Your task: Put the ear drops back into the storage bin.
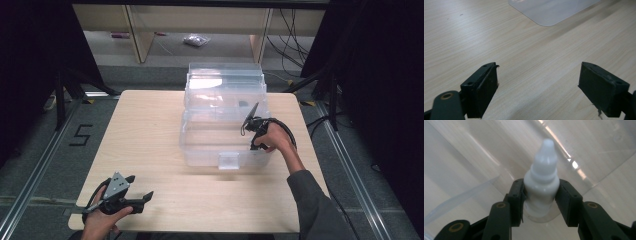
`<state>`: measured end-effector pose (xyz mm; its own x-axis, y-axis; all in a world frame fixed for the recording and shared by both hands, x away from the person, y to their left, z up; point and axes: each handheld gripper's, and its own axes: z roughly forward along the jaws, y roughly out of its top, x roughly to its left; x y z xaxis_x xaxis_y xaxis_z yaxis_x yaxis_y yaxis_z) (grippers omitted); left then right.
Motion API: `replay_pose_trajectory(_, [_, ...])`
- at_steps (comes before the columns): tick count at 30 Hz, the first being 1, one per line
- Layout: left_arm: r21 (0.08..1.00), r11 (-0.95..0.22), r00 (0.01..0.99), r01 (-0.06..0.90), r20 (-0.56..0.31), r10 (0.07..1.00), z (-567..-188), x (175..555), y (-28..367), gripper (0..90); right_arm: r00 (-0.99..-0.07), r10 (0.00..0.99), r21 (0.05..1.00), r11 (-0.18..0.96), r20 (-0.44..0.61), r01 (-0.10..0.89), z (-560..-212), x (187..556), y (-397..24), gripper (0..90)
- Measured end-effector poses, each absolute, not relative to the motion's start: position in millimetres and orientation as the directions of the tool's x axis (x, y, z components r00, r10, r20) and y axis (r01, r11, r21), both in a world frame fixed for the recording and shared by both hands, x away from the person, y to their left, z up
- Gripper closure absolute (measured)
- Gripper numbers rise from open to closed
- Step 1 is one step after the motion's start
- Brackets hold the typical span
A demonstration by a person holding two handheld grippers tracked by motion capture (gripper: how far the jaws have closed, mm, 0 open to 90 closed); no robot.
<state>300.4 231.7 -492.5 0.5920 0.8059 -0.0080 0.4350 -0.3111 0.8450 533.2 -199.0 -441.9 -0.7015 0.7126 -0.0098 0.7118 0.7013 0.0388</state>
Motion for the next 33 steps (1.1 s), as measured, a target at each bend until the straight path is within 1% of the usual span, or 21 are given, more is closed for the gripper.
replay_pose_trajectory(1, [0.844,-0.312,0.590,0.436,-0.006,0.808,-492.3,300.2,231.6,15.2,-0.733,0.680,0.058,0.732,-0.016,0.679,-442.3,535.4,-202.4,59.9])
replay_pose_trajectory(4, [0.845,-0.311,0.590,0.436,-0.007,0.807,-492.3,300.3,231.7,15.2,-0.701,0.713,0.048,0.700,-0.006,0.712,-439.2,533.1,-201.2,60.8])
replay_pose_trajectory(8, [0.848,-0.305,0.591,0.434,-0.013,0.806,-492.6,300.3,231.2,15.2,-0.705,0.709,0.066,0.704,-0.011,0.707,-435.8,532.2,-204.6,58.7])
replay_pose_trajectory(9, [0.848,-0.304,0.589,0.435,-0.013,0.808,-492.6,300.2,231.1,15.2,-0.683,0.731,0.065,0.682,-0.002,0.729,-434.0,531.1,-203.4,58.4])
replay_pose_trajectory(11, [0.845,-0.311,0.590,0.436,-0.007,0.808,-492.3,300.3,231.7,15.2,-0.688,0.726,0.080,0.685,0.013,0.724,-430.7,531.1,-204.1,57.9])
replay_pose_trajectory(12, [0.844,-0.311,0.590,0.436,-0.007,0.808,-492.3,300.3,231.6,15.2,-0.667,0.745,0.081,0.665,0.012,0.743,-427.6,528.6,-202.7,57.4])
replay_pose_trajectory(13, [0.845,-0.311,0.591,0.435,-0.007,0.807,-492.4,300.4,231.6,15.2,-0.684,0.729,0.092,0.681,0.007,0.727,-427.3,529.4,-204.6,57.4])
replay_pose_trajectory(15, [0.845,-0.311,0.592,0.436,-0.008,0.806,-492.5,300.5,231.5,15.2,-0.670,0.742,0.095,0.667,0.008,0.739,-422.1,526.8,-202.8,56.9])
replay_pose_trajectory(23, [0.844,-0.311,0.590,0.436,-0.007,0.807,-492.3,300.3,231.5,15.2,-0.685,0.728,0.134,0.677,0.015,0.723,-412.0,524.6,-204.5,54.2])
replay_pose_trajectory(24, [0.844,-0.311,0.590,0.436,-0.007,0.807,-492.3,300.3,231.6,15.2,-0.671,0.742,0.129,0.664,0.010,0.736,-410.2,523.1,-203.9,54.0])
replay_pose_trajectory(25, [0.844,-0.311,0.590,0.436,-0.007,0.807,-492.3,300.4,231.6,15.2,-0.687,0.727,0.146,0.679,0.012,0.720,-410.6,523.2,-205.4,53.5])
replay_pose_trajectory(31, [0.846,-0.309,0.591,0.435,-0.010,0.807,-492.6,300.8,231.5,15.2,-0.680,0.733,0.165,0.670,0.006,0.724,-405.2,519.7,-206.2,51.1])
replay_pose_trajectory(32, [0.846,-0.308,0.591,0.435,-0.010,0.807,-492.6,300.8,231.6,15.2,-0.705,0.709,0.180,0.693,0.001,0.698,-405.3,520.7,-208.2,50.5])
replay_pose_trajectory(33, [0.846,-0.308,0.590,0.435,-0.010,0.807,-492.6,300.8,231.6,15.2,-0.691,0.723,0.174,0.680,0.006,0.713,-403.9,519.1,-207.7,50.3])
